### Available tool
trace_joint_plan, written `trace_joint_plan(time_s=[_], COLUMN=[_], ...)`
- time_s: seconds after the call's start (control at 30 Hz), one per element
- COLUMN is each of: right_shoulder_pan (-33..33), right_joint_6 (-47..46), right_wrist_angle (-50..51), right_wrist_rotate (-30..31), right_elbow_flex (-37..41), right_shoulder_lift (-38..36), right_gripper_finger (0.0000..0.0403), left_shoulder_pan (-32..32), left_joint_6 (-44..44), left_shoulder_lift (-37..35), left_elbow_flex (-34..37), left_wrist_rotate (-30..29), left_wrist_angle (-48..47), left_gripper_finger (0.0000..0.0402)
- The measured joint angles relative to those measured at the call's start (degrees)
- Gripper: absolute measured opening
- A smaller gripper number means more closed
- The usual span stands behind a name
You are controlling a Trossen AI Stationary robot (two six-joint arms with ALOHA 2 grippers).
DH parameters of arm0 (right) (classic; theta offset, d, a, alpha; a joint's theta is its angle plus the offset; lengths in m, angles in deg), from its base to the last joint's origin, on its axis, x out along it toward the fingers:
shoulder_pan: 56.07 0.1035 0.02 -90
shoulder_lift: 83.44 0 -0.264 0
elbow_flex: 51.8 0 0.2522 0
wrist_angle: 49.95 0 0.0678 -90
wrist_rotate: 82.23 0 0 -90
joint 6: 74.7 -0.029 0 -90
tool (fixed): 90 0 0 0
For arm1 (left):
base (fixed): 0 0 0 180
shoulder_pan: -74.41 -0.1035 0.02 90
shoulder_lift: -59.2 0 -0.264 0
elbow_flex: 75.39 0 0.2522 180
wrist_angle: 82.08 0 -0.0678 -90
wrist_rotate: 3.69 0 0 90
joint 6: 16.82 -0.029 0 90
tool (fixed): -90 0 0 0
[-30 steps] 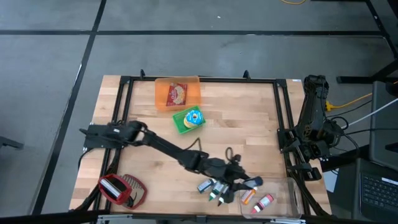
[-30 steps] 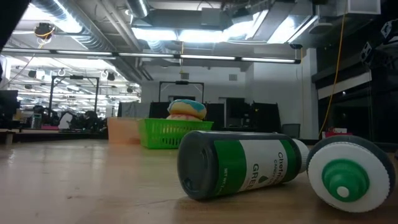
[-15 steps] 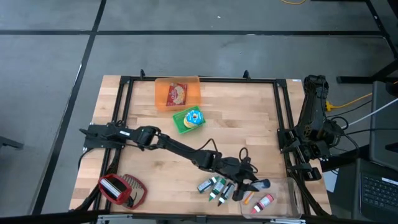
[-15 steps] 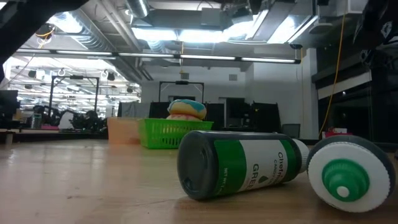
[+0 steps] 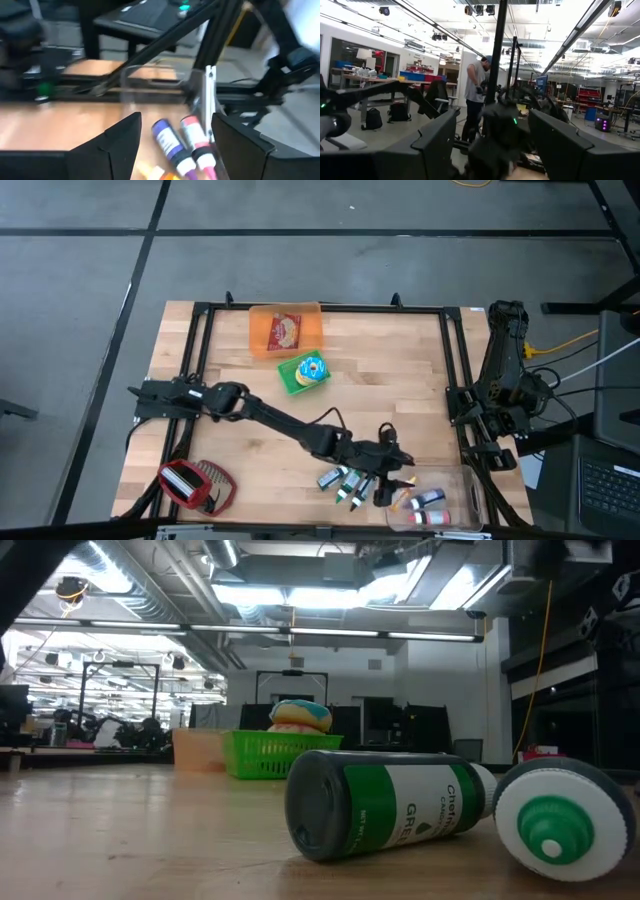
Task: Pick & Place Food Item
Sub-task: Put the left green food coloring into the transparent bin
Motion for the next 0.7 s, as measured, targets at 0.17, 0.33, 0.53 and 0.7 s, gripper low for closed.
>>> trace_joint_plan(time_s=[0.17,0.33,0.53,0.7], right_shoulder_pan=[0.0,0.0,0.0,0.0], right_joint_6=[-1.5,-1.5,-1.5,-2.2], right_wrist_angle=[0.3,0.4,0.5,0.6], right_wrist_rotate=[0.1,0.1,0.1,0.1], right_elbow_flex=[0.0,0.0,0.0,0.0], right_shoulder_lift=[0.0,0.0,0.0,0.0], right_gripper_finger=[0.0251,0.0251,0.0251,0.0251], left_shoulder_pan=[2.2,5.7,9.7,10.8], left_joint_6=[7.4,19.3,33.1,38.2], left_shoulder_lift=[-6.2,-8.9,-8.7,-8.4], left_elbow_flex=[0.0,-0.1,1.9,5.5], left_wrist_rotate=[-11.5,-21.3,-20.2,-18.3], left_wrist_angle=[-20.5,-43.0,-56.2,-56.2], left_gripper_finger=[0.0239,0.0237,0.0236,0.0236])
